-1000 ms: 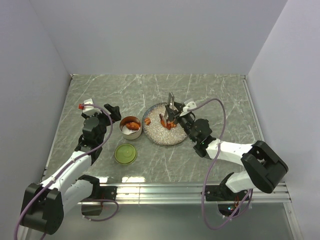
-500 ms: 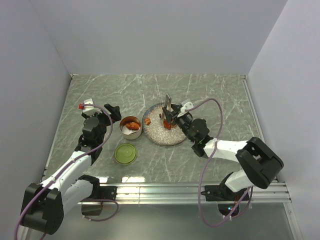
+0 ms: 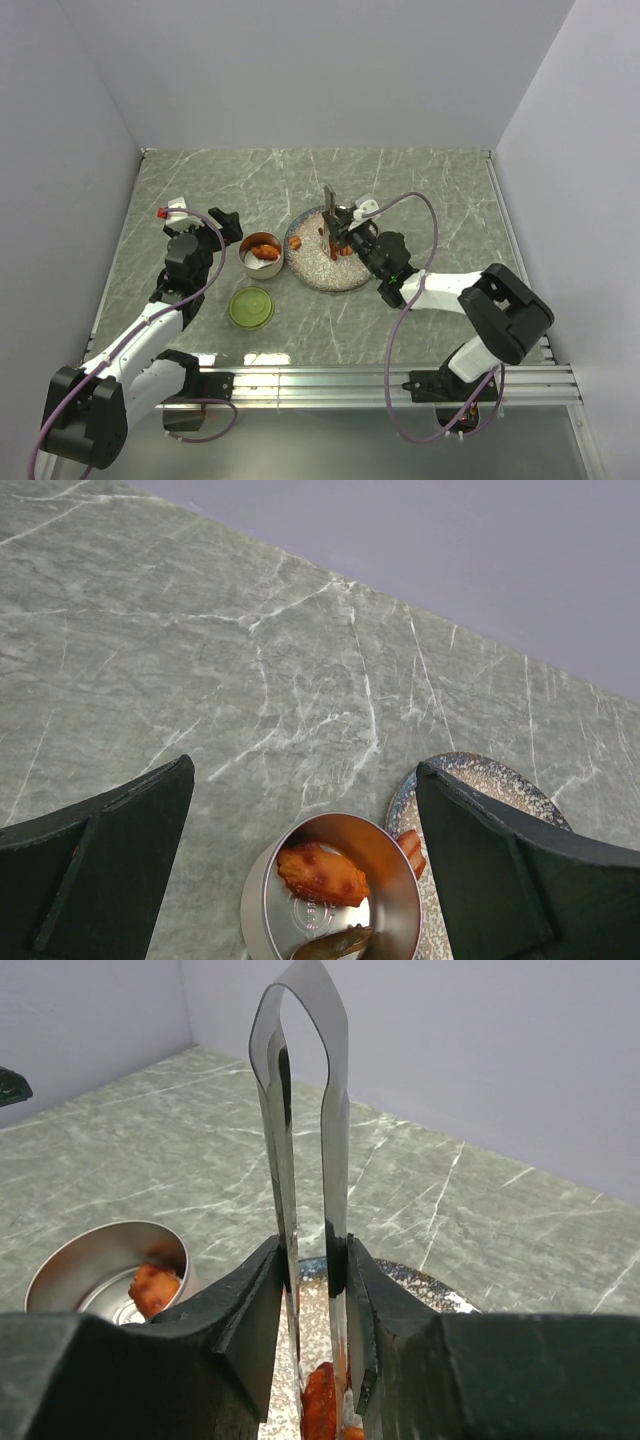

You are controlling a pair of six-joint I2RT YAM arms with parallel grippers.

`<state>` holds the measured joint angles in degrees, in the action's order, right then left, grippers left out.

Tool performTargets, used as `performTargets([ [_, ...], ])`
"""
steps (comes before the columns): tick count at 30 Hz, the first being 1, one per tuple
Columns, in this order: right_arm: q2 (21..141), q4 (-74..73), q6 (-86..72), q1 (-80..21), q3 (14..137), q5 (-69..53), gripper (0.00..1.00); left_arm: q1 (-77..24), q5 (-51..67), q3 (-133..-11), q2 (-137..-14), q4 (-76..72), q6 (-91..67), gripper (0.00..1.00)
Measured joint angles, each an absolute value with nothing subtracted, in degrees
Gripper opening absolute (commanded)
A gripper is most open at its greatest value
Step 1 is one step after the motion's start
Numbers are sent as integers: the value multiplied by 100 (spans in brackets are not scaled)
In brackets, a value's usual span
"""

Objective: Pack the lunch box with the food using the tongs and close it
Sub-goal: Pick up the food using the clamp, then place the food into the lunch box

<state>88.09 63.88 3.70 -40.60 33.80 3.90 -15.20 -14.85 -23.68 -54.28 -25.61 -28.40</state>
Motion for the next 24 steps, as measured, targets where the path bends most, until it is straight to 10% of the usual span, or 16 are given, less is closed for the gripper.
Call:
performTargets([
  [24,8571,5450,489,-4945,4998,-143,18,-1518,-1487,-2368,-5422,-2554,-2840,99],
])
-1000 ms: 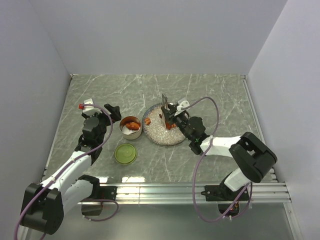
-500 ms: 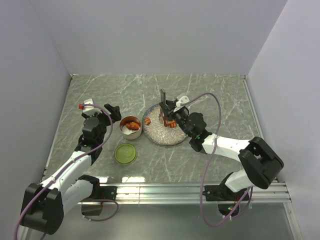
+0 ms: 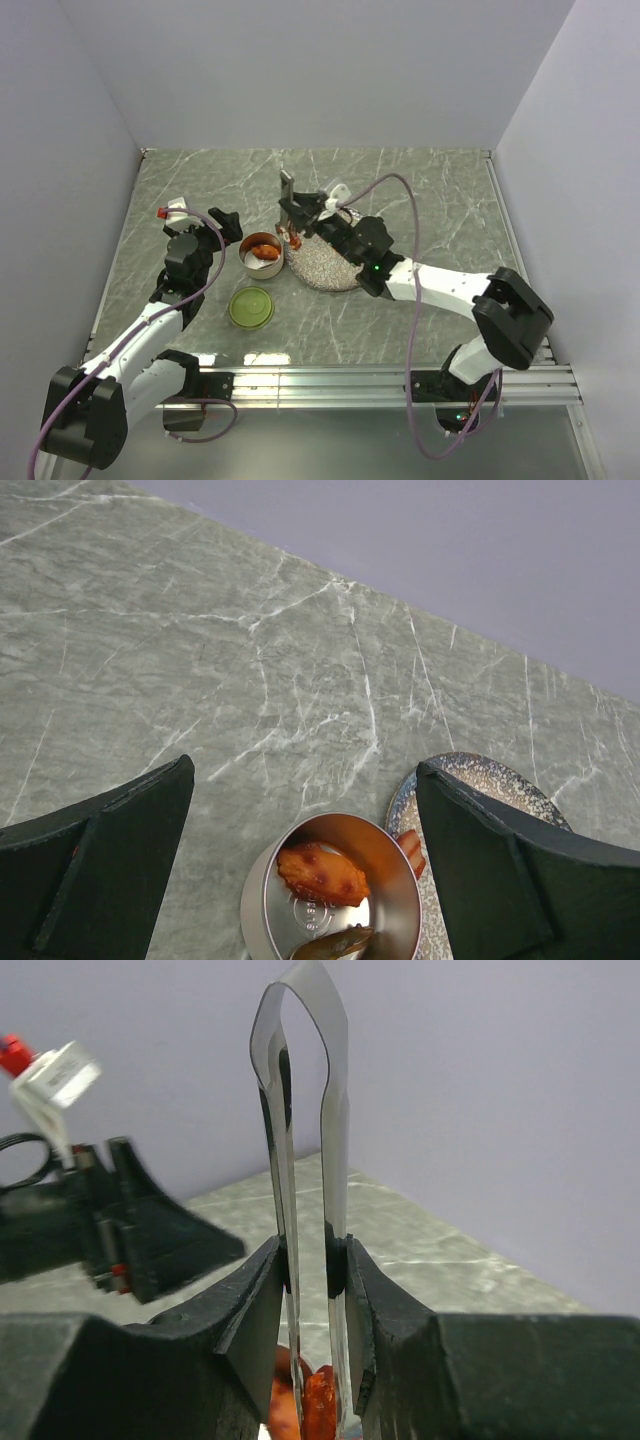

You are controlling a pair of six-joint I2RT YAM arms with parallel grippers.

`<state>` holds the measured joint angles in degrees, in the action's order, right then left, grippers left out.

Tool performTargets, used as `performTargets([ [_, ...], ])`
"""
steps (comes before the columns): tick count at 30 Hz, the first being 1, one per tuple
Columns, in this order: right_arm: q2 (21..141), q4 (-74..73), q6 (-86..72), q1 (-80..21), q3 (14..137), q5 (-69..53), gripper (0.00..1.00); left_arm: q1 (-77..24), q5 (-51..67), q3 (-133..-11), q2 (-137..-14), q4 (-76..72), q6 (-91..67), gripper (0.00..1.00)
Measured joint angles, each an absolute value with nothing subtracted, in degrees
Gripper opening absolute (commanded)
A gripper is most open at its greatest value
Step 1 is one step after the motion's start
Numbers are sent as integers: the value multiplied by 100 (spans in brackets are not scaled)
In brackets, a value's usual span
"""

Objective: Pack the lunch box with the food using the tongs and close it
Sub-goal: Place the food into the lunch box

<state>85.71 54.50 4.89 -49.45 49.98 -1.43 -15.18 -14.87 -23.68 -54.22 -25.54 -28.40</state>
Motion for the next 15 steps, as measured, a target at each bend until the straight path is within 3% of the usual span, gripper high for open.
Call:
performTargets([
  [11,9515,5439,373,-5328,5662,-460,20,-1520,-1487,-2368,-5389,-2543,-2840,99],
  [15,9734,5439,336,-5341,5881,-519,30,-1520,-1487,-2368,-5367,-2543,-2840,99],
])
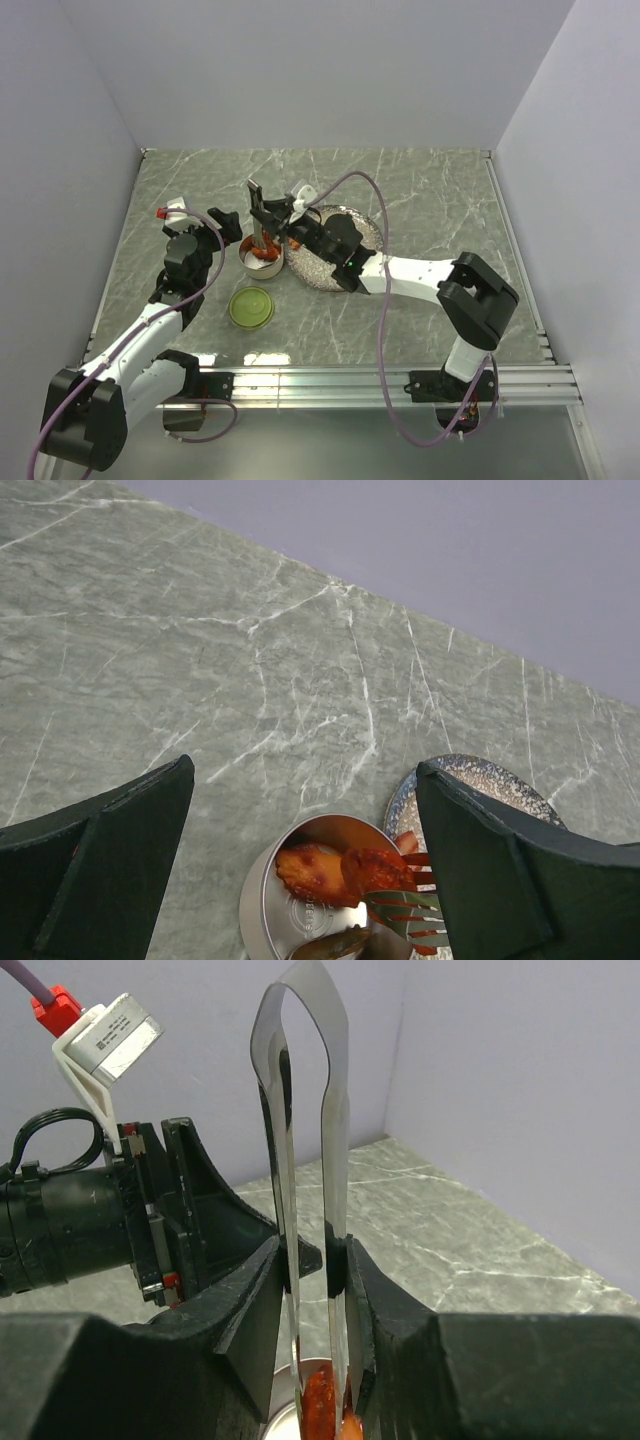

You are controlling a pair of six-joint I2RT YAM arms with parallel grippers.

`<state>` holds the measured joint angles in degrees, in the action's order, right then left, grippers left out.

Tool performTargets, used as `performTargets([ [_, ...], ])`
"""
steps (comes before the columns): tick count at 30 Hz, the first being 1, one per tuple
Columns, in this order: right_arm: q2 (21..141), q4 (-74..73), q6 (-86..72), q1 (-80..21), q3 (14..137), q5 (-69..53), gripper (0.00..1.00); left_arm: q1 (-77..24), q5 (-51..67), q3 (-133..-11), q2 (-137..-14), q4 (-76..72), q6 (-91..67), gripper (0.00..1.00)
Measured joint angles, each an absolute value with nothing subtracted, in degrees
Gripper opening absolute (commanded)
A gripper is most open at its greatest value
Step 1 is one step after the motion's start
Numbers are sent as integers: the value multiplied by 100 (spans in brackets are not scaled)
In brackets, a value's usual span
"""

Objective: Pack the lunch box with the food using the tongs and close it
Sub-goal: Place the food into the lunch box

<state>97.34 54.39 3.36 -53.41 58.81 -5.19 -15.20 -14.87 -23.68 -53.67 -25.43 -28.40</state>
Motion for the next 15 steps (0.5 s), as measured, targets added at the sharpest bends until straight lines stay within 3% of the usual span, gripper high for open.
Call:
performTargets([
  [5,9883,5439,276,-5349,6025,-556,44,-1518,-1487,-2368,-5367,-2543,-2840,100],
  [15,9924,5544,261,-5349,6069,-561,48,-1518,-1487,-2368,-5367,-2543,-2840,99],
])
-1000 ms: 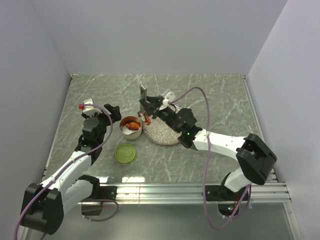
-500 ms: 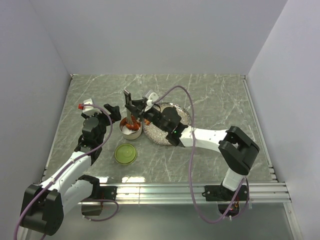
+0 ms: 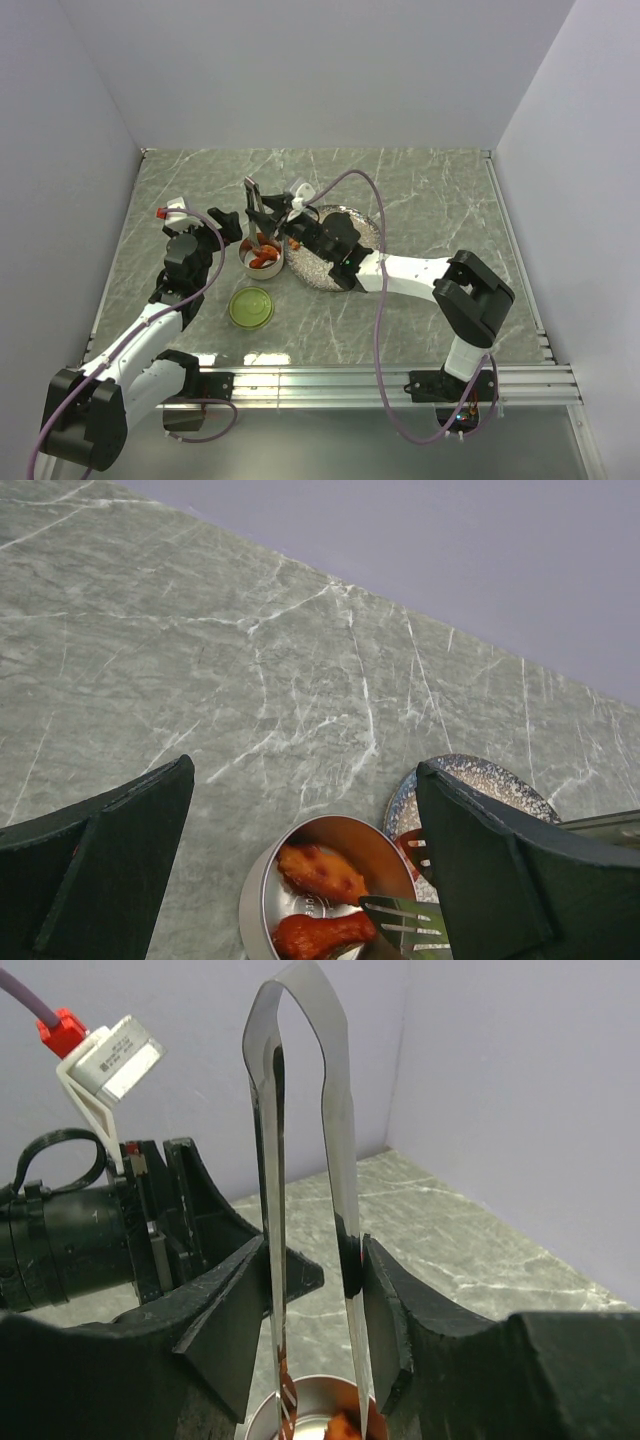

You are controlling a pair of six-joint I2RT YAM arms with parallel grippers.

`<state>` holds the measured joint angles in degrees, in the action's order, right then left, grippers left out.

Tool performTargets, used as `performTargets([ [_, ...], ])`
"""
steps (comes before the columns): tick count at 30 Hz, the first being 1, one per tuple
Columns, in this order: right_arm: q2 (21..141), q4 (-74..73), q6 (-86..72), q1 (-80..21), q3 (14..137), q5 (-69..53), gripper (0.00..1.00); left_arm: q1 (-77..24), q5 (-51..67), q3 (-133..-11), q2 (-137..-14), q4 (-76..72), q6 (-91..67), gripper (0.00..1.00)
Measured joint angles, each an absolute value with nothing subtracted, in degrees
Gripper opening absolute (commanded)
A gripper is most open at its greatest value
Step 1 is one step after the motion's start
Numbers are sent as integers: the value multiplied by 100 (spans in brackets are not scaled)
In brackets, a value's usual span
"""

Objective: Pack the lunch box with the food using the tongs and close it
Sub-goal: Place the food into the lunch box, then pick up the food using the clamp

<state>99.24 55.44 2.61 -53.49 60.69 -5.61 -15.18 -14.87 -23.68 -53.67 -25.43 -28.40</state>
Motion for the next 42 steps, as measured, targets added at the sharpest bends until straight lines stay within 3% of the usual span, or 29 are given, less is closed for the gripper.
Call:
performTargets([
  [13,9467,5826,567,-5349,5315,27,46,-1518,-1490,-2368,-5367,-2543,-2840,99],
  [33,8108,5345,847,-4963,3879,2757,48,-1518,-1490,-2368,-5374,-2545,-2842,99],
  [42,8001,5074,701,-4639,3489,3114,49,-1518,-1490,-2368,-5387,-2545,-2842,99],
])
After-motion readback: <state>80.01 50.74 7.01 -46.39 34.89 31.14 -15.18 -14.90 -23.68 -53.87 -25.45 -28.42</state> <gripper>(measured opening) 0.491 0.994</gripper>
